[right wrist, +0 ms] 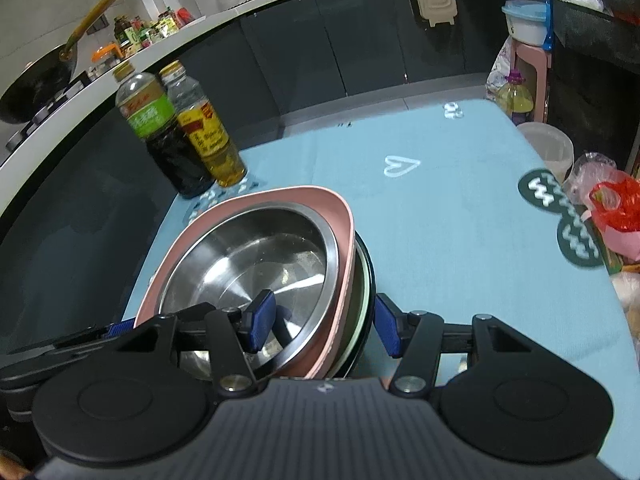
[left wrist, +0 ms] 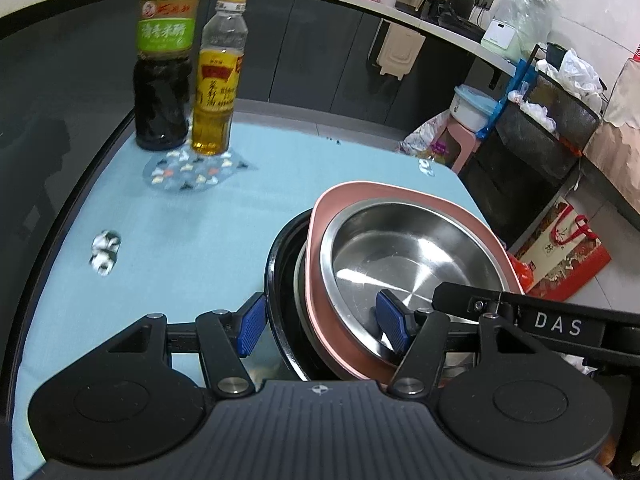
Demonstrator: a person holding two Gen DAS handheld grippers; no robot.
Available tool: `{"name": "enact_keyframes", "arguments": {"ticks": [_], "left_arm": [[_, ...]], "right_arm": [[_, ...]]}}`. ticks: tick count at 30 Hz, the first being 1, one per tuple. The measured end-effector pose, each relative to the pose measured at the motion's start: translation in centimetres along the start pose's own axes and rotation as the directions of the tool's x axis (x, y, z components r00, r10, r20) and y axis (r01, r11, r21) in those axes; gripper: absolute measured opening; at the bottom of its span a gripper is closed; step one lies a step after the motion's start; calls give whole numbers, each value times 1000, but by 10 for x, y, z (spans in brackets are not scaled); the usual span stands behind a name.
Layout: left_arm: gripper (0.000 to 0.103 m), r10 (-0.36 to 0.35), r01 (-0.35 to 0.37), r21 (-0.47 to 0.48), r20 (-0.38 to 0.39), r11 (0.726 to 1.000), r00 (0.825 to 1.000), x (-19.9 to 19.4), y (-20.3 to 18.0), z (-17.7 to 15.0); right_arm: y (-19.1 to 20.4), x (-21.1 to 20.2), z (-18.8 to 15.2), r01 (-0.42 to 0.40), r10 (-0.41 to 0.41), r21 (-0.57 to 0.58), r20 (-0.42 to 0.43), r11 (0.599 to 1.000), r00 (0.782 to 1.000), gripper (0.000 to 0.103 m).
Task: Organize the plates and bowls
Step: 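Carry the dish stack across the table toward the bottles and lower it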
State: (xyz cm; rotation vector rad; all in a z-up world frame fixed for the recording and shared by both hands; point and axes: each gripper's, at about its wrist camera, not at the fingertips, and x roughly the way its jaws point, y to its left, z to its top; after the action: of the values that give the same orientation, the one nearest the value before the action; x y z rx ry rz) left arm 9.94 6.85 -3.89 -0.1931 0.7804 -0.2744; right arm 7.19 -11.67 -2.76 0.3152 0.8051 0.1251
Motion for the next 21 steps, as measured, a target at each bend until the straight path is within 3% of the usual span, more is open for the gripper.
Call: {"name": "enact_keyframes", "arguments": {"ticks": [9,21], "left_arm": [[57,-7,7,-7,27,1000,1000,42,-3,28],[56,2,-1,-19,16,1000,1000,83,2,34]], "right_arm": [[-17,28,29,16,-17,21,37,1000,999,52],[-34,63,38,23,-24,28,34,999,999,52]]}}
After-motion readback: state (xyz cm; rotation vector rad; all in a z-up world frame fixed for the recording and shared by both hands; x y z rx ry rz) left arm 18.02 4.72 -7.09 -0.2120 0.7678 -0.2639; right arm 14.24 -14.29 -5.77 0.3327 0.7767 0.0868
